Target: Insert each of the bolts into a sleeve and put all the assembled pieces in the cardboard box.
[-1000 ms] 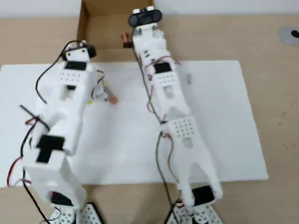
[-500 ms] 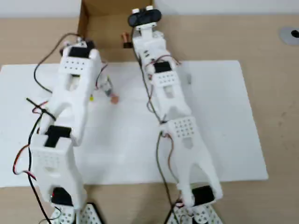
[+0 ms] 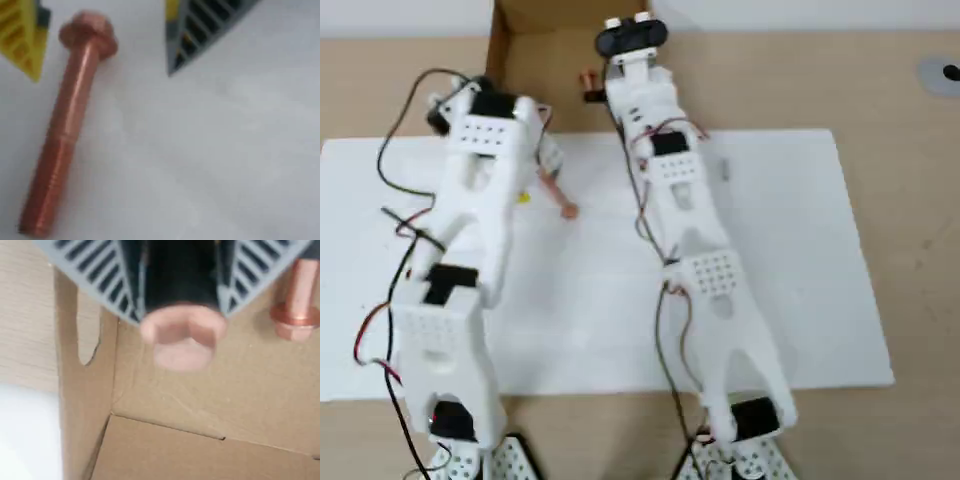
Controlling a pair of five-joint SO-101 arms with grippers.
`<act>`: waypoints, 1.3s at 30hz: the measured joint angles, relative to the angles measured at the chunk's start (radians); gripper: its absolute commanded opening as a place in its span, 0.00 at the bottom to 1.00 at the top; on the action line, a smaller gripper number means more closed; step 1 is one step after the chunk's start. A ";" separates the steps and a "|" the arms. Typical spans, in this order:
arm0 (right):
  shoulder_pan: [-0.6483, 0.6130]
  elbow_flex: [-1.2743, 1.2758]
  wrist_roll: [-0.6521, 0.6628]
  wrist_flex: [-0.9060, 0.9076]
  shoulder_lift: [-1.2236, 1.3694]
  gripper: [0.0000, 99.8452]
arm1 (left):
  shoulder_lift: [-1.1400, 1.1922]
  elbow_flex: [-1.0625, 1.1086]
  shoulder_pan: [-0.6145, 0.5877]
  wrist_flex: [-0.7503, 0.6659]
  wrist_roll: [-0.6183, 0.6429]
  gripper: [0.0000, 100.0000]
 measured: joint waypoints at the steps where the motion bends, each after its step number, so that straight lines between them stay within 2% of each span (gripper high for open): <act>1: 0.002 0.000 0.000 0.000 0.000 0.01 | 0.029 0.000 0.014 -0.008 0.005 0.18; 9: 0.009 0.000 -0.002 0.000 0.000 0.01 | 0.175 -0.071 0.063 -0.005 0.023 0.18; 14: 0.014 0.000 -0.002 0.000 0.000 0.01 | 0.210 -0.103 0.064 0.023 0.026 0.03; 19: 0.020 0.000 -0.002 0.000 0.000 0.01 | 0.229 -0.146 0.074 0.037 -0.075 0.01; 26: 0.020 0.000 -0.002 0.017 -0.002 0.02 | 0.276 -0.390 0.063 0.256 -0.233 0.00; 28: 0.021 -0.014 -0.002 0.061 -0.002 0.07 | 0.259 -0.446 0.057 0.270 -0.282 0.00; 34: 0.021 -0.101 0.003 0.269 -0.005 0.35 | 0.106 -0.431 0.051 0.279 -0.414 0.00; 36: 0.017 -0.121 0.003 0.310 -0.005 0.39 | 0.046 -0.396 0.049 0.279 -0.466 0.00; 39: 0.021 -0.143 0.003 0.353 -0.005 0.39 | -0.040 -0.321 0.048 0.279 -0.591 0.00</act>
